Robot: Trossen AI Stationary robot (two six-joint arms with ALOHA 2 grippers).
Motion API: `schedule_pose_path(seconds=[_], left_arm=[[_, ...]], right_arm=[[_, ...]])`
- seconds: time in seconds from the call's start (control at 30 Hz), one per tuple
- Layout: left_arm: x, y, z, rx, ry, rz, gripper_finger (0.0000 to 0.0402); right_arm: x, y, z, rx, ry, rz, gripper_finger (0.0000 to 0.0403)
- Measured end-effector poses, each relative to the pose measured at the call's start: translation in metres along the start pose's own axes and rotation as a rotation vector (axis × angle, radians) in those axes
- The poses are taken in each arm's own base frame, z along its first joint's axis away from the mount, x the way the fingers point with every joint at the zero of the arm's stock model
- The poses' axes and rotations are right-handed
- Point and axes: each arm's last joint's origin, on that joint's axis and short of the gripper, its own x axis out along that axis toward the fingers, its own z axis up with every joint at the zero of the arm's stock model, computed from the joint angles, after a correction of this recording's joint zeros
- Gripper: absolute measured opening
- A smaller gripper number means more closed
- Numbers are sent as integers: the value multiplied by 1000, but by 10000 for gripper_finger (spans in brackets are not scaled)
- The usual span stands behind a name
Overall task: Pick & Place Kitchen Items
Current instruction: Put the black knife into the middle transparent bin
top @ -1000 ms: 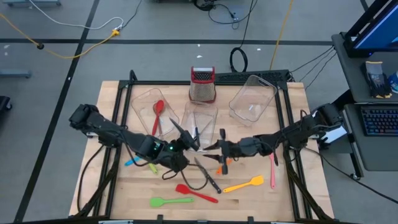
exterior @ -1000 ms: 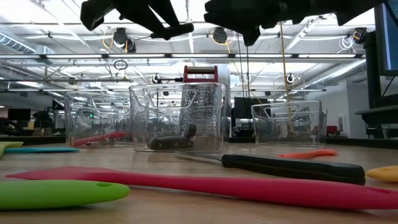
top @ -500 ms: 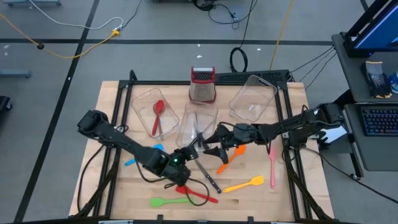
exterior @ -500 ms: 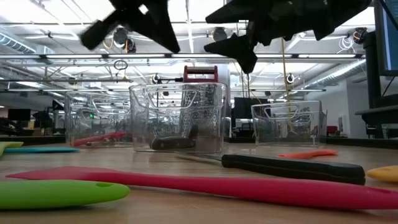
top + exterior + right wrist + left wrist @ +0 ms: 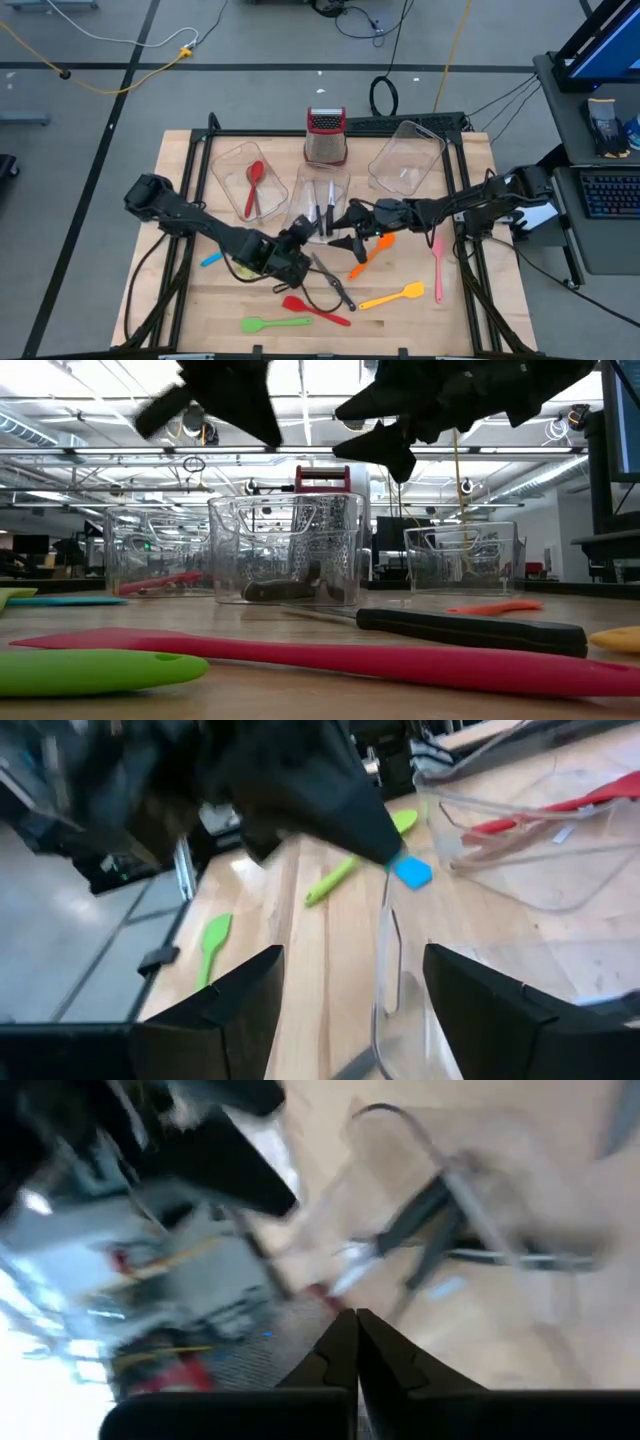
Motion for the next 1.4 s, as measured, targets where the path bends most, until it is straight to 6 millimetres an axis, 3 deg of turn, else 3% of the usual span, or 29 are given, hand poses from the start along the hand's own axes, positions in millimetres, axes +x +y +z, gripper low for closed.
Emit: schedule_pose_path(seconds=[0.2,0.43,0.63,0.8,0.93,1.2,1.4], left_arm=[[-24,-4,2,-361,-177,-242,2],[-39,-16,17,-629,-275,-443,1],[-53,-30,23,-690,-277,-455,1],[-50,-51,22,-740,-335,-458,1],[-49,-65,5,-810,-418,-455,1],[-56,-92,-52,-964,-738,-456,2],[-58,-118,-98,-1049,-912,-432,1]], right_arm=[[-3,2,-4,-45,67,11,220],[-9,15,-4,-127,84,98,187],[-19,36,-12,-170,159,145,134],[-22,57,-19,-224,166,219,87],[-24,73,-26,-265,167,280,57],[-24,100,-40,-292,144,372,28],[-17,106,-47,-311,176,231,41]])
